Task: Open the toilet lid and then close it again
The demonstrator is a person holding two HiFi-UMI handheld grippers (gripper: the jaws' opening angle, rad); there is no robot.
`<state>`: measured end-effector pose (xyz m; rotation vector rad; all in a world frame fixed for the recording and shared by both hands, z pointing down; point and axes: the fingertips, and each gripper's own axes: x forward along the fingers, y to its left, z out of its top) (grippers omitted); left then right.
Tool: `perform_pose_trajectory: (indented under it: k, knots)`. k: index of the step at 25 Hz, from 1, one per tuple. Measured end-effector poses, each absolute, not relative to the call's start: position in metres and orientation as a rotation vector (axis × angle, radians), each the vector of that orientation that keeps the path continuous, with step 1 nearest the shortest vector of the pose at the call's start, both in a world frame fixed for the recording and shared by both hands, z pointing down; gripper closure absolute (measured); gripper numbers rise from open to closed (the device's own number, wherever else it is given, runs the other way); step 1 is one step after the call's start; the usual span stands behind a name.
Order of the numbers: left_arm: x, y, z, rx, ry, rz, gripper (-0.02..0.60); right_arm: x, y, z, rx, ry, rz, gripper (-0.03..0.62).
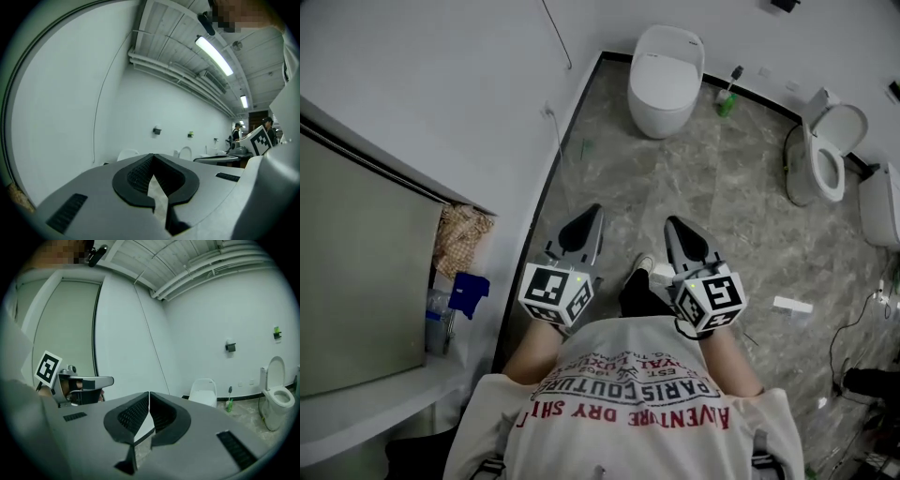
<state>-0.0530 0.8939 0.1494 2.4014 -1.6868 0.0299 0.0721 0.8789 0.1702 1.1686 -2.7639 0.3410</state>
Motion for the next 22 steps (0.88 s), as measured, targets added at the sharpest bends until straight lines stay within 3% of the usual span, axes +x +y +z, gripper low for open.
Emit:
perform_pose_trajectory:
  k: [11,22]
  knots:
    - [-0.044,0.694,0.145,2.394,-1.719,0.046,0.574,0.086,0.676,0.177,1.105,-2.765,0.281,0.579]
    - [-0.020,0.545,0.192,2.374,-1.535,0.104,0.574,0.102,0.534,0.208,1.189,-2.684,0.455,0.579]
